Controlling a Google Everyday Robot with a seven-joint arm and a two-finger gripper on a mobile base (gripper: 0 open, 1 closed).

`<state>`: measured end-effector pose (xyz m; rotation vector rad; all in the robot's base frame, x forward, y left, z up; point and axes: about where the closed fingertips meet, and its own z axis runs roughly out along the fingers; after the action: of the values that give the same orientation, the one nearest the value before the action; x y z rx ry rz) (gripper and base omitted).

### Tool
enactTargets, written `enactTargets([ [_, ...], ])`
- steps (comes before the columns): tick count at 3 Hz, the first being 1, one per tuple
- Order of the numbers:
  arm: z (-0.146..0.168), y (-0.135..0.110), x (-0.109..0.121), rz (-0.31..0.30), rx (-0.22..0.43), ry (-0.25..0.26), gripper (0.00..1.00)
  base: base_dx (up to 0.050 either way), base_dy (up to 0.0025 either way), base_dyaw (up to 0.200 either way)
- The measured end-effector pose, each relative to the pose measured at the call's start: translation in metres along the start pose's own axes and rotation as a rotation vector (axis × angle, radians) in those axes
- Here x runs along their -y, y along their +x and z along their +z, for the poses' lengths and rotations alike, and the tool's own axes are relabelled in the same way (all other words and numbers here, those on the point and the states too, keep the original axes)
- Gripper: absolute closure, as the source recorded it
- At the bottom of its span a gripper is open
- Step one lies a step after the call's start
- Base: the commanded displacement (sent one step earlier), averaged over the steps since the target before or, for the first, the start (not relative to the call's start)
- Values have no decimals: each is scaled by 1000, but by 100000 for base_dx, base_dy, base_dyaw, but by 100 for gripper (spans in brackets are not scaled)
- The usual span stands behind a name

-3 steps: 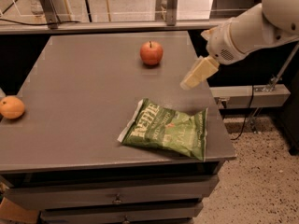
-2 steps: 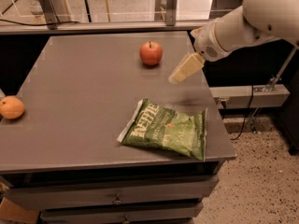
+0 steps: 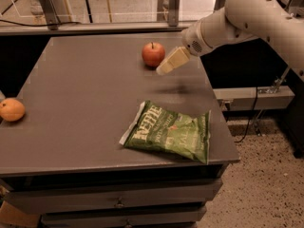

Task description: Pick apple

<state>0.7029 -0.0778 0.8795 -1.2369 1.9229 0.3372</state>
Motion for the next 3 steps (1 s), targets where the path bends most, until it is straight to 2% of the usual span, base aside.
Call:
enactTargets([
  [2,52,-18,22,71,36,-48,0,0,0,0],
  [3,74,-28,17,87,46,-79,18,0,0,0],
])
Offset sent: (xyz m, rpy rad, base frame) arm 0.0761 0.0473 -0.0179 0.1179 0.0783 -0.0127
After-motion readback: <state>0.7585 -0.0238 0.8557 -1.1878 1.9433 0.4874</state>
